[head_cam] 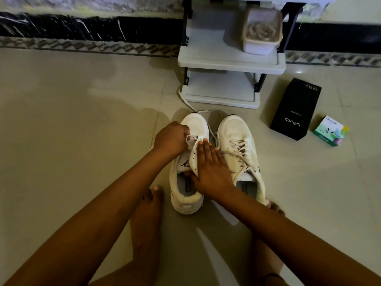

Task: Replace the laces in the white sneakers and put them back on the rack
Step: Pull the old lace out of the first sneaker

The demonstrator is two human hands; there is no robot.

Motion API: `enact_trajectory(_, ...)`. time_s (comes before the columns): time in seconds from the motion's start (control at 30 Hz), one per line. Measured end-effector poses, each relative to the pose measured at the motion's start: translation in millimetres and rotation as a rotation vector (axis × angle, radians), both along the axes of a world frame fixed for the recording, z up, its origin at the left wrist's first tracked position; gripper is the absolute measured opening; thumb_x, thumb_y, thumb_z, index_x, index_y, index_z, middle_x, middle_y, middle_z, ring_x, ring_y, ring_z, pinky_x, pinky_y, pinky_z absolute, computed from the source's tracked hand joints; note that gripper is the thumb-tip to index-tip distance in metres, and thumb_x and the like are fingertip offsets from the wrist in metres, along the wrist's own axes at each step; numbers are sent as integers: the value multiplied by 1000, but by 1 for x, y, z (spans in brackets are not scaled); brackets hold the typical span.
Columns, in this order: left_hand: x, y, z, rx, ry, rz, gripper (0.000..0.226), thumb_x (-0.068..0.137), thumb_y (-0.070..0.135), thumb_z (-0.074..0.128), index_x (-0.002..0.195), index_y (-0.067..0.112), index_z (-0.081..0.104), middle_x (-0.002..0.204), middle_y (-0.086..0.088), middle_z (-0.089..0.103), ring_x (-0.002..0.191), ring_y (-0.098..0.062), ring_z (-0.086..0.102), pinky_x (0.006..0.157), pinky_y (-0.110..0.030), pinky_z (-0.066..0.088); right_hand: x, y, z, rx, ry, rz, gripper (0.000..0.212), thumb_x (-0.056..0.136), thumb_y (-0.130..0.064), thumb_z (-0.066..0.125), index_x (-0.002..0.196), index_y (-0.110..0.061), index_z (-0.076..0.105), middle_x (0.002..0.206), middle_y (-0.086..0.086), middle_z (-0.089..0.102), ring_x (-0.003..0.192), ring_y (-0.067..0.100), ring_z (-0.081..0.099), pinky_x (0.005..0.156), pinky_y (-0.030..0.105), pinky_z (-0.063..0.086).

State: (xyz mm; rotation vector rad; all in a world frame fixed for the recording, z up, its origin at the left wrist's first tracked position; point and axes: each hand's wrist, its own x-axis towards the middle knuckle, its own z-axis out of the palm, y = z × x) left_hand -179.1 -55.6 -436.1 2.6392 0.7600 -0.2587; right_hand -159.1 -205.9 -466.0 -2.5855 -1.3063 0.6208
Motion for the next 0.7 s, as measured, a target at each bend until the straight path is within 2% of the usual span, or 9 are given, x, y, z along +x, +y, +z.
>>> enact_trajectory(0.07,5,-1,1,102,48,-48,27,90,29,57,106,11,67,108,-14,55,97,-31,57,71,-30,40,0,0,1,-2,-5,-3,87,94,-55,35,148,-5,-12,157,15,-11,146,27,-6,116,36,-6)
enact_trajectory(0.17,7,-5,2,204,130,-116,33,93,27,53,115,4,61,116,-15,51,100,-32,57,74,-34,45,0,0,0,4,-2,-5,87,94,-54,36,148,-6,-12,157,15,-10,146,27,-5,116,36,-5)
enact_trajectory(0.27,6,-9,3,203,165,-152,35,93,27,51,120,5,58,125,-15,46,102,-32,57,79,-37,48,0,1,0,5,4,-1,87,94,-54,36,148,-6,-12,157,16,-11,146,27,-6,116,36,-6)
enact_trajectory(0.43,6,-10,13,225,170,-178,36,93,25,48,124,8,50,121,-16,47,101,-34,56,74,-36,45,-1,1,-1,12,4,-9,87,94,-53,37,148,-6,-11,157,15,-10,146,27,-5,116,36,-6)
enact_trajectory(0.6,10,-15,10,374,174,-250,34,97,24,42,124,6,53,124,-14,51,105,-31,57,80,-35,46,0,1,1,-2,21,-10,88,94,-54,37,148,-6,-13,157,15,-13,146,27,-7,116,36,-7)
enact_trajectory(0.7,10,-12,6,343,145,-226,33,96,25,43,119,6,57,122,-13,52,103,-30,58,78,-34,46,0,1,1,-3,19,-9,88,94,-53,37,148,-6,-14,157,15,-13,146,27,-8,115,35,-7)
